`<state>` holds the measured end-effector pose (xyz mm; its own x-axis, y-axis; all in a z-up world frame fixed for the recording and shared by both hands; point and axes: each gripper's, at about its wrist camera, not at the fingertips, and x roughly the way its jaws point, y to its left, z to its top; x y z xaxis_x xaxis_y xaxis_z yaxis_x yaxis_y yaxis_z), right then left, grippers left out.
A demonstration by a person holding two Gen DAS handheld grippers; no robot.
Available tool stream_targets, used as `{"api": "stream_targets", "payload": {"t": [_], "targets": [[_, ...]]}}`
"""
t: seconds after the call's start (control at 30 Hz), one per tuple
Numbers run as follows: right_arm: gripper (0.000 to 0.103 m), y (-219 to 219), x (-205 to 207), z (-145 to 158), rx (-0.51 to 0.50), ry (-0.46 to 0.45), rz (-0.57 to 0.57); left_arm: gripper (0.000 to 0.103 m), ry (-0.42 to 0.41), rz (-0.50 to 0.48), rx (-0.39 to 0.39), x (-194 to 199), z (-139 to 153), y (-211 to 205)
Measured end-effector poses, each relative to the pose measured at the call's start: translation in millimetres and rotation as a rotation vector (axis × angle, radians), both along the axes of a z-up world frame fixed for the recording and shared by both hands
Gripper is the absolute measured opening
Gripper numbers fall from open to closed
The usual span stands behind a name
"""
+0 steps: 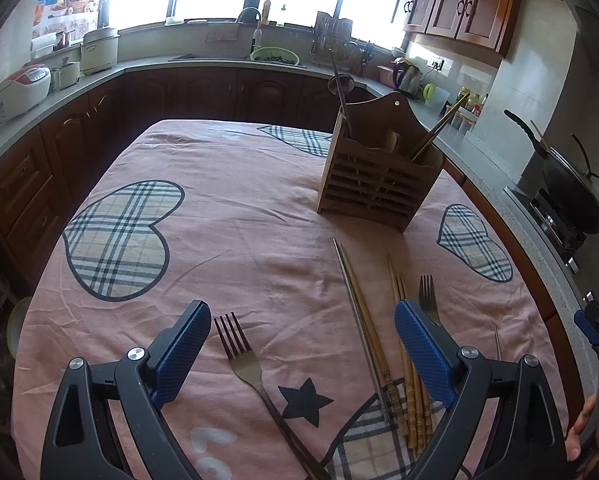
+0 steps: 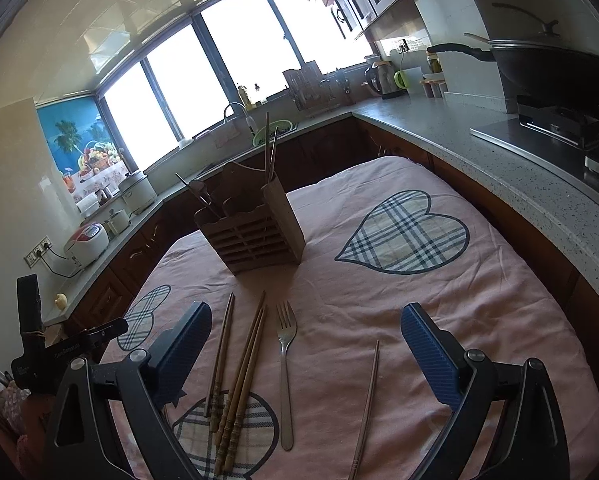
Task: Organize utensils
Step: 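Move both open grippers down toward the remaining skewers and chopsticks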
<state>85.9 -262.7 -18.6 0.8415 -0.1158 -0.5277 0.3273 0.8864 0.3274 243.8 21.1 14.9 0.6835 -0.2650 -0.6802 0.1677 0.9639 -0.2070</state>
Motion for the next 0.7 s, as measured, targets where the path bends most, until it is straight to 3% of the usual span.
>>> {"api": "stream_targets", "payload": {"t": [0.17,0.37,0.43,0.7], "targets": [[0.097,-1,5,-8,-0.007,0.038,0.002,0.092,0.023,-0.012,0.041,13,-7,-15],[0.092,0,15,-21,-0.022,0.1,0.009,0.072,0.068,-0.04,0.076,37,-16,-35],[0.078,-3,18,-26,-0.013,0.127,0.011,0.068,0.081,-0.048,0.083,47,-19,-41],[0.05,-13,28,-55,0.018,0.242,0.006,0.06,0.137,-0.082,0.164,96,-47,-74]]}}
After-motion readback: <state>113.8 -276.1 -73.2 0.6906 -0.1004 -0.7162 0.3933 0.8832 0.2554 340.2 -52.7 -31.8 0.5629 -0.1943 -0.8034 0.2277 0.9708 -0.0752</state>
